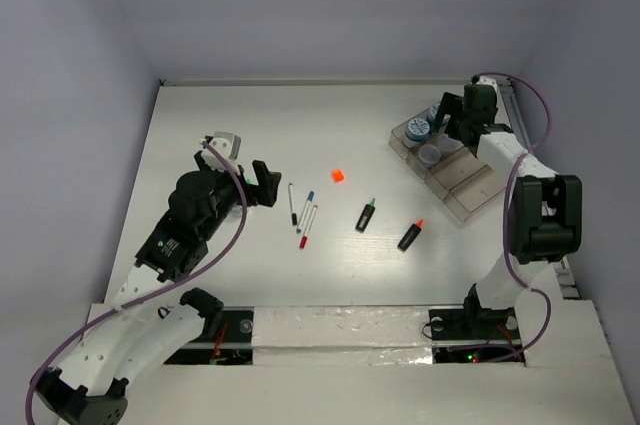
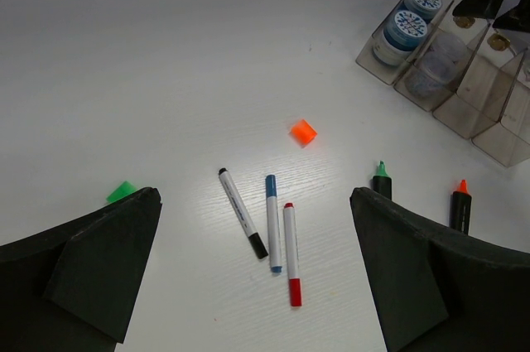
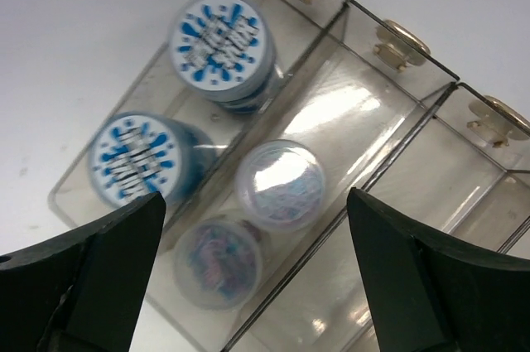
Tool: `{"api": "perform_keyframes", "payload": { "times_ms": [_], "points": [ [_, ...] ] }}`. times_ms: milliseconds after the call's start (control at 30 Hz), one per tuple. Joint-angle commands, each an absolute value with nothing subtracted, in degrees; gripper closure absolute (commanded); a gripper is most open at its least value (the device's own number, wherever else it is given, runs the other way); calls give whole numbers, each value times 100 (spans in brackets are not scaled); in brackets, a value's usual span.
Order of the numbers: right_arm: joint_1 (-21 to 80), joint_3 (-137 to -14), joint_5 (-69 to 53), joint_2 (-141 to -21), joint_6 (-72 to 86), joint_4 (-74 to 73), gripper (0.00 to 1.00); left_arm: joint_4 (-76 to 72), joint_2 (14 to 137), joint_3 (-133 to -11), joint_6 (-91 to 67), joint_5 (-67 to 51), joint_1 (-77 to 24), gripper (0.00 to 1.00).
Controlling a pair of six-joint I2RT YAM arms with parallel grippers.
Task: Sort the stationery into containers
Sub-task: Pick up the stationery from the center of the board.
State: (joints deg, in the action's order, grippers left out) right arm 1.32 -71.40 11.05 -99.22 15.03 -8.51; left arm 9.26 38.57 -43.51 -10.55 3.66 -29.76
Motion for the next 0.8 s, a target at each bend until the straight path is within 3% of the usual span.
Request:
{"api": "perform_keyframes", "payload": {
  "times_ms": [0, 267, 400, 633, 767],
  "points": [
    [368, -7067, 451, -9222, 1477, -475, 3, 694, 3788, -4315, -1063, 369, -2944, 1],
    [2509, -7215, -1499, -9166, 1239, 94, 0, 659, 3516, -4368, -1160, 615, -2533, 1],
    [3724, -7513, -1853, -9544, 1257, 526, 0, 650, 3332, -4368, -1265, 869, -2190, 1],
    [5262, -8821, -1530, -11064, 906, 344, 0, 729, 3120, -4386, -1397, 1371, -1829, 1],
    [5599, -9587, -933, -11820, 694, -200, 0, 756, 3032, -4395, -1424, 1573, -1828, 1]
  ]
}}
